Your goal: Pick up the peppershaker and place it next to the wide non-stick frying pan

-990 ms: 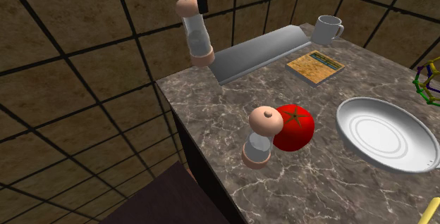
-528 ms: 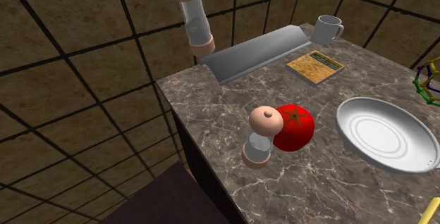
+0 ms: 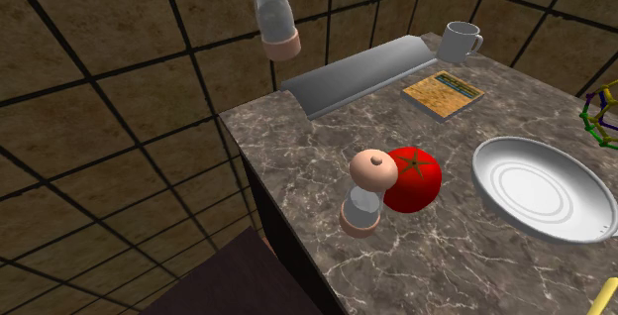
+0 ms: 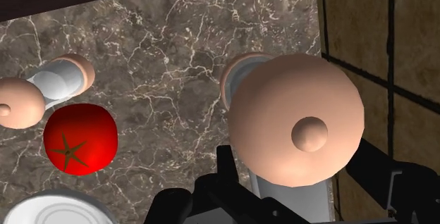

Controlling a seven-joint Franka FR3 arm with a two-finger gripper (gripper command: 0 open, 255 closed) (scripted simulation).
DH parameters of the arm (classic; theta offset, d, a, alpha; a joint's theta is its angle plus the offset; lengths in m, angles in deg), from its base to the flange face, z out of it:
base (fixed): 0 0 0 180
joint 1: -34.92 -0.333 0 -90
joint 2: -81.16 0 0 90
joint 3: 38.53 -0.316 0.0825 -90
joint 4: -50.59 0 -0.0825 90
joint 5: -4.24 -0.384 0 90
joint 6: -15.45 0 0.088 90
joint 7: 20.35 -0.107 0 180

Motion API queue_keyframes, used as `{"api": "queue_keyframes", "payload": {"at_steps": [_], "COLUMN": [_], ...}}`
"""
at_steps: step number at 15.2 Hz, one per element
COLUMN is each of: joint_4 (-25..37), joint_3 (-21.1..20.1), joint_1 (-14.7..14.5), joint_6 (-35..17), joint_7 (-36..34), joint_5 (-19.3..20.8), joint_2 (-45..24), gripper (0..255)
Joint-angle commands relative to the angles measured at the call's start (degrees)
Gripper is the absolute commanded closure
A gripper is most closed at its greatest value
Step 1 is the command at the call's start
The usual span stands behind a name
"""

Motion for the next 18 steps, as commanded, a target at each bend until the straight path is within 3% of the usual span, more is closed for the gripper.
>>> {"api": "queue_keyframes", "payload": {"at_steps": [1, 9, 13, 18], "joint_4": [2.4, 12.1, 2.4, -6.5], "joint_3": [-0.1, -0.5, 1.9, 6.9], "joint_1": [-0.4, -2.5, 4.3, 9.1], "joint_6": [1.8, 9.0, 5.5, 3.0], "joint_7": [-0.1, -0.5, 6.7, 16.0], "joint_5": [0.5, 2.8, -3.3, -8.6], "joint_2": [-0.8, -4.0, 4.9, 13.8], "gripper": [255, 255, 255, 255]}}
